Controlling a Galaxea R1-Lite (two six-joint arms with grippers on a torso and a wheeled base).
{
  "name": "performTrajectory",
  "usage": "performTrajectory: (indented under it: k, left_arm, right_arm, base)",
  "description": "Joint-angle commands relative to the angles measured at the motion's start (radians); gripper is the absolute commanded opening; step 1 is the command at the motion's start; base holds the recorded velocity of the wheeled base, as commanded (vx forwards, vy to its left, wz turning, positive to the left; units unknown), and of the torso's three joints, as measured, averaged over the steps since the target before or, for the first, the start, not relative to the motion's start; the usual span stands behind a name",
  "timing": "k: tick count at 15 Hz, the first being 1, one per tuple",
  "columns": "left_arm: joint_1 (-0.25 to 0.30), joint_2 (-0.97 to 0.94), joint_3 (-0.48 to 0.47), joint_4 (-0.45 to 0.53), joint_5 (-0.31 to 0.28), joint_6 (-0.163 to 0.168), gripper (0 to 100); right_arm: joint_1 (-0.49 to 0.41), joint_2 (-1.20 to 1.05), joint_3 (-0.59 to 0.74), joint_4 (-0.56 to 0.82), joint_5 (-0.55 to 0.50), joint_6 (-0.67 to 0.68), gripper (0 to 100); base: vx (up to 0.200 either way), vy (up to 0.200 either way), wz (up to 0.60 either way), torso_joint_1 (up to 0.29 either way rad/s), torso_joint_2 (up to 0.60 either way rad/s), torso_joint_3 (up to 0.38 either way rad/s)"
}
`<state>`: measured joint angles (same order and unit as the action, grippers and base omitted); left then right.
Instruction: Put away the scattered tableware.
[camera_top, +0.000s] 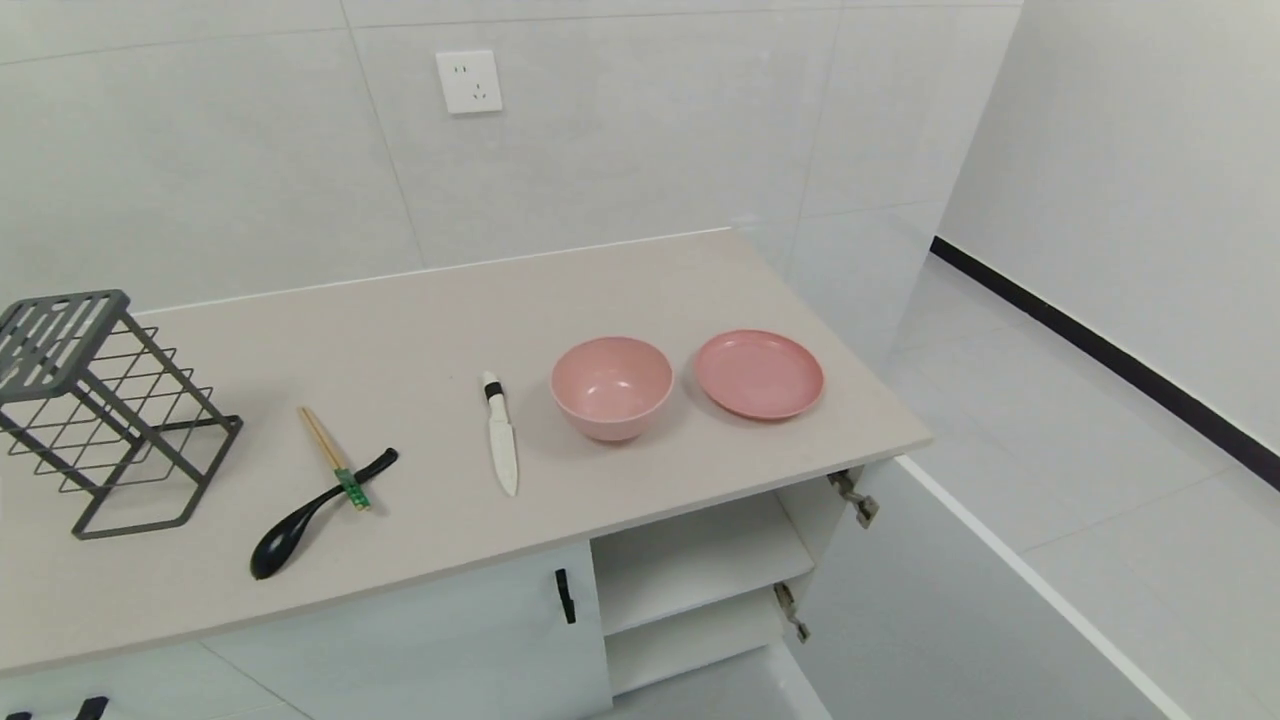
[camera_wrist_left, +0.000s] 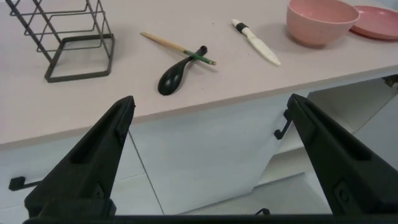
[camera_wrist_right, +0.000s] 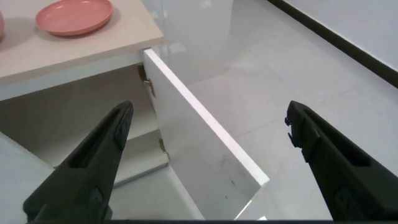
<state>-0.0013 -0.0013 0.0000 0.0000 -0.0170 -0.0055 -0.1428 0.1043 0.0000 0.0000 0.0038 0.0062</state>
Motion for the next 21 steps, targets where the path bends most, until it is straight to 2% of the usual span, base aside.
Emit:
performTrajectory:
  k: [1,8,10,12,21]
  left_arm:
    - [0.000,0.001,-0.002,0.000,0.000,-0.001,100]
    - [0.000,0.001,0.000,0.000,0.000,0.001,100]
    - [0.000,0.001,0.000,0.000,0.000,0.001,100]
    - [0.000,0.001,0.000,0.000,-0.001,0.001,100]
    - [0.001,0.001,0.000,0.000,-0.001,0.002,100]
  right_arm:
    - [0.000,0.002,0.000,0.000,0.001,0.000,100]
    - [0.000,0.002,0.000,0.000,0.001,-0.002,100]
    - [0.000,0.002,0.000,-0.002,0.001,-0.002,100]
    - [0.000,0.002,0.000,0.000,0.001,-0.002,100]
    - [0.000,0.002,0.000,-0.002,0.001,-0.003,100]
  base:
    - [0.000,0.000,0.00,0.000,0.00,0.000]
    - [0.200,0.000,0.00,0.004,0.00,0.001]
    - [0.000,0.000,0.00,0.000,0.00,0.000]
    - [0.000,0.200,0.00,0.010,0.00,-0.010]
    - [0.000,0.000,0.00,0.000,0.00,0.000]
